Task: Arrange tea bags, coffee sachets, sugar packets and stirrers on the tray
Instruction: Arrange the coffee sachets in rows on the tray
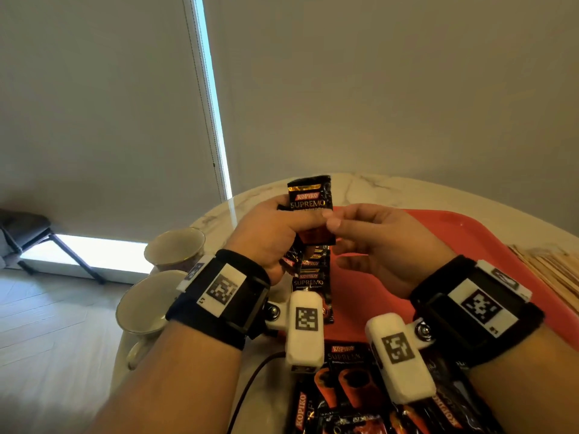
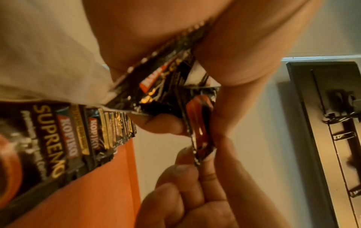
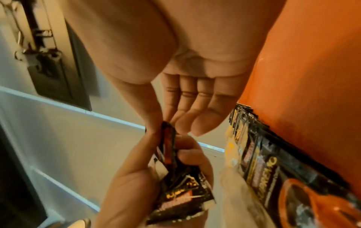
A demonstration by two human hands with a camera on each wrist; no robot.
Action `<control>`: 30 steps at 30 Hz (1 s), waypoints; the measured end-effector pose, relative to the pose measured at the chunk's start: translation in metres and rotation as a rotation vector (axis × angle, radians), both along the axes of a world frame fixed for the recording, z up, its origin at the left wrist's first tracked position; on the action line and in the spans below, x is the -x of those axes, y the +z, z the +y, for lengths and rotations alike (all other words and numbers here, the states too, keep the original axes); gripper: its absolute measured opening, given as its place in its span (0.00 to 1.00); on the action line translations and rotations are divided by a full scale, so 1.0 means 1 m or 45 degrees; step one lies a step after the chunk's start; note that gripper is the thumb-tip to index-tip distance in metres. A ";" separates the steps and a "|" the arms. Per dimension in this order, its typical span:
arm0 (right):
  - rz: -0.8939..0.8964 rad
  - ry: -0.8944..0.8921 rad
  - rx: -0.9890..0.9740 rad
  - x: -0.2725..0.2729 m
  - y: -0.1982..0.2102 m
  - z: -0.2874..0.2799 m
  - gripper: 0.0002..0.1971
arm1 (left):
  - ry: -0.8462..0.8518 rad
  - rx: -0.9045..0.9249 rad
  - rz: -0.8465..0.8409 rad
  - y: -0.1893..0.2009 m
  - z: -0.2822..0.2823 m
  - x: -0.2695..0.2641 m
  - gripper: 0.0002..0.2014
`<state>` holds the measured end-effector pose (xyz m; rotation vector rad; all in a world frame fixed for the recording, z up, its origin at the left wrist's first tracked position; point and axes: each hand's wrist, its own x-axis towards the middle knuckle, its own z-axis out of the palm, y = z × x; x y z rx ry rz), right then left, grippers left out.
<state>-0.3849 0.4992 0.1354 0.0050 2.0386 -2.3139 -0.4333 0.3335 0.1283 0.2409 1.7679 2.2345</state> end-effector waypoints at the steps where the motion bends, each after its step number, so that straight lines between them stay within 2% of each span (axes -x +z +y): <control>1: 0.011 -0.005 -0.027 0.000 -0.001 -0.001 0.06 | -0.007 0.006 -0.011 0.000 0.000 0.000 0.18; 3: 0.009 -0.017 -0.053 0.002 -0.004 0.000 0.04 | -0.003 -0.028 -0.071 0.001 0.000 0.000 0.24; 5: -0.012 -0.015 -0.070 0.003 -0.005 0.002 0.05 | 0.041 -0.081 -0.115 0.002 0.000 0.002 0.26; 8: -0.032 0.005 -0.152 0.003 -0.003 0.005 0.05 | 0.137 -0.083 -0.097 0.001 0.000 0.004 0.15; 10: -0.010 -0.010 -0.198 0.003 0.001 0.005 0.07 | 0.132 -0.044 -0.073 0.000 0.001 0.004 0.07; 12: 0.034 -0.061 -0.164 0.003 0.005 0.004 0.08 | 0.098 0.019 -0.056 0.000 0.002 0.002 0.04; 13: 0.043 -0.085 -0.137 0.003 0.006 0.004 0.08 | 0.081 0.032 -0.061 0.001 0.003 0.001 0.06; 16: -0.009 -0.119 -0.103 0.002 0.004 0.002 0.06 | 0.073 -0.023 -0.100 0.003 0.000 0.000 0.24; 17: -0.041 -0.126 -0.110 0.000 0.002 0.001 0.06 | 0.112 -0.069 -0.112 0.004 -0.002 0.002 0.25; 20: -0.173 -0.117 -0.164 -0.005 -0.009 0.000 0.05 | 0.277 -0.196 -0.113 0.011 -0.010 0.006 0.15; 22: -0.278 -0.073 -0.219 -0.007 -0.016 0.001 0.04 | 0.307 -0.244 -0.121 0.015 -0.014 0.007 0.11; 25: -0.408 -0.015 -0.270 -0.011 -0.022 0.003 0.03 | 0.293 -0.293 -0.140 0.017 -0.017 0.006 0.09; 30: -0.466 -0.023 -0.383 -0.016 -0.024 0.002 0.04 | 0.314 -0.344 -0.178 0.016 -0.018 0.008 0.09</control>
